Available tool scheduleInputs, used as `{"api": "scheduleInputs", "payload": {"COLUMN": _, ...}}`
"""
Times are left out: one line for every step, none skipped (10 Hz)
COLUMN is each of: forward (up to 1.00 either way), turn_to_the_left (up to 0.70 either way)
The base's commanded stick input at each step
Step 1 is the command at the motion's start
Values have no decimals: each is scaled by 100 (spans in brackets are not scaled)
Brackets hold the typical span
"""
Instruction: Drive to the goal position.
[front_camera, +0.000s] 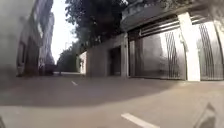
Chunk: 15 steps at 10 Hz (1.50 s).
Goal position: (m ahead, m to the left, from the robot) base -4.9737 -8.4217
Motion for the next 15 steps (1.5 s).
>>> {"api": "scheduleInputs", "payload": {"forward": 0, "turn_to_the_left": -85}}
{"api": "scheduleInputs", "payload": {"forward": 0, "turn_to_the_left": -85}}
{"api": "scheduleInputs", "payload": {"forward": 0, "turn_to_the_left": -85}}
{"api": "scheduleInputs", "payload": {"forward": 0, "turn_to_the_left": -85}}
{"api": "scheduleInputs", "payload": {"forward": 0, "turn_to_the_left": -85}}
{"api": "scheduleInputs", "payload": {"forward": 0, "turn_to_the_left": -85}}
{"api": "scheduleInputs", "payload": {"forward": 0, "turn_to_the_left": -85}}
{"api": "scheduleInputs", "payload": {"forward": 0, "turn_to_the_left": -85}}
{"api": "scheduleInputs", "payload": {"forward": 0, "turn_to_the_left": -85}}
{"api": "scheduleInputs", "payload": {"forward": 0, "turn_to_the_left": -85}}
{"api": "scheduleInputs", "payload": {"forward": 0, "turn_to_the_left": -85}}
{"api": "scheduleInputs", "payload": {"forward": 0, "turn_to_the_left": -85}}
{"api": "scheduleInputs", "payload": {"forward": 0, "turn_to_the_left": -85}}
{"api": "scheduleInputs", "payload": {"forward": 0, "turn_to_the_left": -85}}
{"api": "scheduleInputs", "payload": {"forward": 0, "turn_to_the_left": -85}}
